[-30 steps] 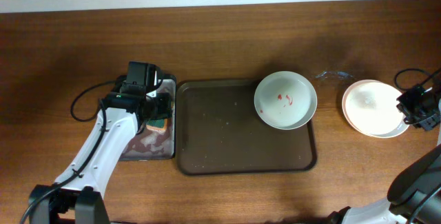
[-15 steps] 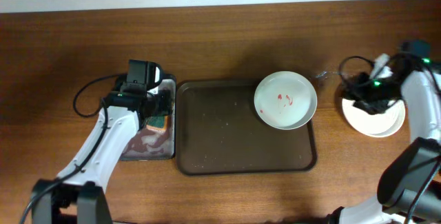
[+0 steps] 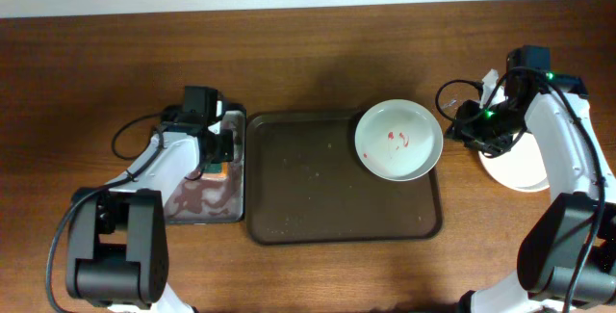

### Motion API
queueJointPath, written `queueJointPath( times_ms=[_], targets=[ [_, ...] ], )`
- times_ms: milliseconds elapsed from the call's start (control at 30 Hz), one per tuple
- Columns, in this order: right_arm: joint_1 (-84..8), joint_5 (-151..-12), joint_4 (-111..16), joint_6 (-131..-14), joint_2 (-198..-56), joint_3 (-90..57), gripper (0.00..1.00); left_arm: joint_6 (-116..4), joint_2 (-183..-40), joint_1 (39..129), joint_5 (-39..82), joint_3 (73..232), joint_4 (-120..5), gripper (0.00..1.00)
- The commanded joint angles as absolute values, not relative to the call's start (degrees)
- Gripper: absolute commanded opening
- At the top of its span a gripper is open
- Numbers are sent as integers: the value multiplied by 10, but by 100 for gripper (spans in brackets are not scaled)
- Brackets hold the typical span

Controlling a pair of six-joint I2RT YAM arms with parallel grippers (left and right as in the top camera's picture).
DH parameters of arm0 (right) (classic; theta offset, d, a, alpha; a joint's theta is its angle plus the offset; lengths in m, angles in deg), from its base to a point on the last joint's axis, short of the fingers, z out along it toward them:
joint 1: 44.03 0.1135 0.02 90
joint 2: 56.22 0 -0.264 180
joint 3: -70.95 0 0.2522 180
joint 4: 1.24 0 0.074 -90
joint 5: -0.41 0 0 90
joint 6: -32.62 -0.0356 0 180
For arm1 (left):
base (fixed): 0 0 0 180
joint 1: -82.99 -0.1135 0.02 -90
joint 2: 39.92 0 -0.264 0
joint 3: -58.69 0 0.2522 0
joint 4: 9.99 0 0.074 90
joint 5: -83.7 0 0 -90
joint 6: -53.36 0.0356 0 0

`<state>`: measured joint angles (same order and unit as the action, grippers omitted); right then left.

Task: Clean dirty plates on tray and stack at the side
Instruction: 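Move the right gripper to the last plate and grip its rim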

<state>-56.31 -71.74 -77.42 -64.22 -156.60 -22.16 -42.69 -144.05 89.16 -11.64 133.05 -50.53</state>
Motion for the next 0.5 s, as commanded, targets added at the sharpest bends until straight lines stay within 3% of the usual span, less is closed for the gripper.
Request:
queueJointPath(
  times_ms=[0, 67, 100, 167, 267, 367, 467],
  targets=[
    [-559, -725, -775, -636, -1570, -225, 46, -435, -1422, 886, -114, 1338, -530, 59],
    [-559, -725, -776, -636, -1570, -225, 46, -435, -1422, 886, -114, 1338, -547, 55],
    [-559, -725, -776, -636, -1570, -225, 46, -435, -1422, 886, -114, 1338, -554, 42],
    [-559, -725, -776, -635, -1570, -225, 46, -440, -1415, 886, -115, 1339, -561, 1],
    [-559, -725, -776, -636, -1570, -225, 46, -441, -1371, 885, -115, 1346, -562, 13],
    [-559, -725, -779, -636, -1570, -225, 46, -441, -1328, 885, -114, 1348, -566, 58],
    [-559, -725, -779, -636, -1570, -225, 46, -441, -1329, 886, -114, 1343, -595, 56]
  ],
)
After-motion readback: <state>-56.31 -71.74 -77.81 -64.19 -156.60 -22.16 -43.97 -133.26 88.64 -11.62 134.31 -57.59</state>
